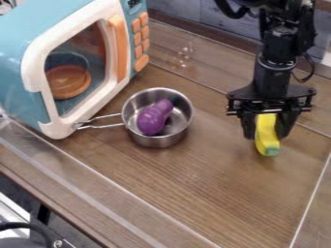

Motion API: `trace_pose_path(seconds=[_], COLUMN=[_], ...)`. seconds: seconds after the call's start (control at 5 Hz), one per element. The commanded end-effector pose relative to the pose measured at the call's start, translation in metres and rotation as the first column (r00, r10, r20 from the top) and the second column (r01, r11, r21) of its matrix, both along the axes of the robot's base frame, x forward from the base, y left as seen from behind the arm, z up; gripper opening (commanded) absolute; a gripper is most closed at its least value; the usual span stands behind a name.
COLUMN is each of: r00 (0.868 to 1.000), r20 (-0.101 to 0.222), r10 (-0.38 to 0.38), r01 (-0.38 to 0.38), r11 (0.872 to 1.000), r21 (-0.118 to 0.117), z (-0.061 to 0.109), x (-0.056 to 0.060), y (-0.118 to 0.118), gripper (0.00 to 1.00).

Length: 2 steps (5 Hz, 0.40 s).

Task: Put the banana in the silver pot

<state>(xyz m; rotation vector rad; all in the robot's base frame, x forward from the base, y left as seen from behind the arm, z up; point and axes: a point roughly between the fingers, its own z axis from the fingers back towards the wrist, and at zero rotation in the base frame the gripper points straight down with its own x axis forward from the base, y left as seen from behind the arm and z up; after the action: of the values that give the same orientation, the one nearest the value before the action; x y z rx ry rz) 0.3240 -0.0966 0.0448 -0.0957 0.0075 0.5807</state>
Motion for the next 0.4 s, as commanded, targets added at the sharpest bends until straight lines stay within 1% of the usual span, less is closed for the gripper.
trace_pose_path(seconds=[0.0, 0.2], r00=[0.997, 0.997], r20=[0.072, 0.079], r10=[-0.006, 0.022], r01=[0.008, -0.018], r11=[0.999, 0.998], r21=[-0.031, -0.058], z=[0.053, 0.092], x=[0.003, -0.001], y=[0.010, 0.047], gripper=[0.00, 0.00])
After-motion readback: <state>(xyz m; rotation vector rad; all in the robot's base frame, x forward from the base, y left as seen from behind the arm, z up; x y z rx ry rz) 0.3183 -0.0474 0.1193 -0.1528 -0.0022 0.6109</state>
